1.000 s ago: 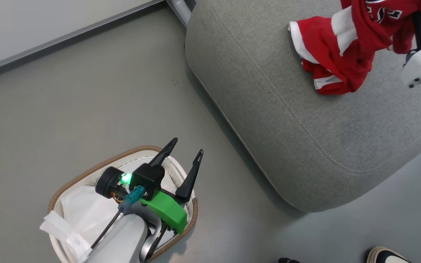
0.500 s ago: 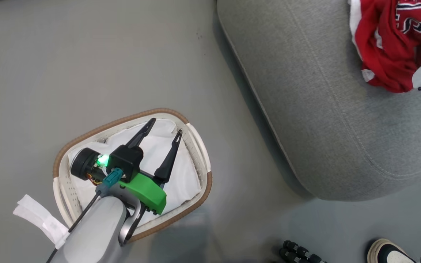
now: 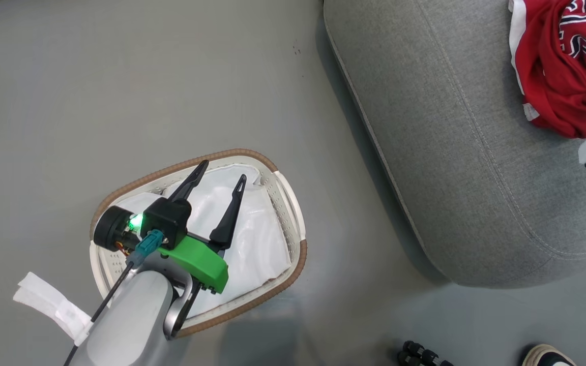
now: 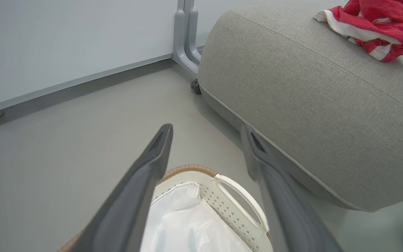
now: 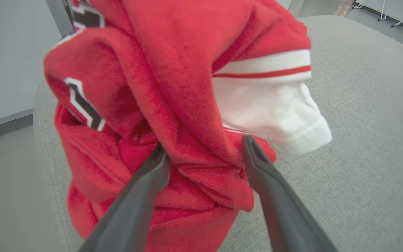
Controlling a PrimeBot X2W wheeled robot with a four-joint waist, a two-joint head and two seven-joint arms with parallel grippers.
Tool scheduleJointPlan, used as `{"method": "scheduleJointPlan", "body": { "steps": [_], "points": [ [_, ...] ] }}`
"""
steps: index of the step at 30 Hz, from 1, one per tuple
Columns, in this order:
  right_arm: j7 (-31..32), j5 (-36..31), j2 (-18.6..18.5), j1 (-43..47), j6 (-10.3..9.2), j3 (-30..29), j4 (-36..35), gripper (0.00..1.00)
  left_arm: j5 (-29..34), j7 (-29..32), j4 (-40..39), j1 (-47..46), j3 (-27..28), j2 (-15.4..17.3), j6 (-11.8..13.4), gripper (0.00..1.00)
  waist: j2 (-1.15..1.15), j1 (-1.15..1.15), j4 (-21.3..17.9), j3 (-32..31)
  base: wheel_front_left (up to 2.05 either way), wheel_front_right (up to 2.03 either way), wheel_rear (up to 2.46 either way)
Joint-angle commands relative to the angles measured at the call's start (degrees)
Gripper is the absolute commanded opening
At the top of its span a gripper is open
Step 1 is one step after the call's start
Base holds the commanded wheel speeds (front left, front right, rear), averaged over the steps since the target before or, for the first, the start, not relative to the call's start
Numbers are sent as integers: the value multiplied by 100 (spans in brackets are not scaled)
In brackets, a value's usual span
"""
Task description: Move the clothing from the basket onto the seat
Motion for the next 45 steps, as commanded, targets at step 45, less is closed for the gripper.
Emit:
{"method": "scheduleJointPlan", "body": {
  "steps": [45],
  "points": [
    [-28,-682,1658,2991,-8,1229,-2738,100,883,-1,365,1560,3100,-754,-11,100,0,-1,1635,-2081,0,0,0]
  ]
}}
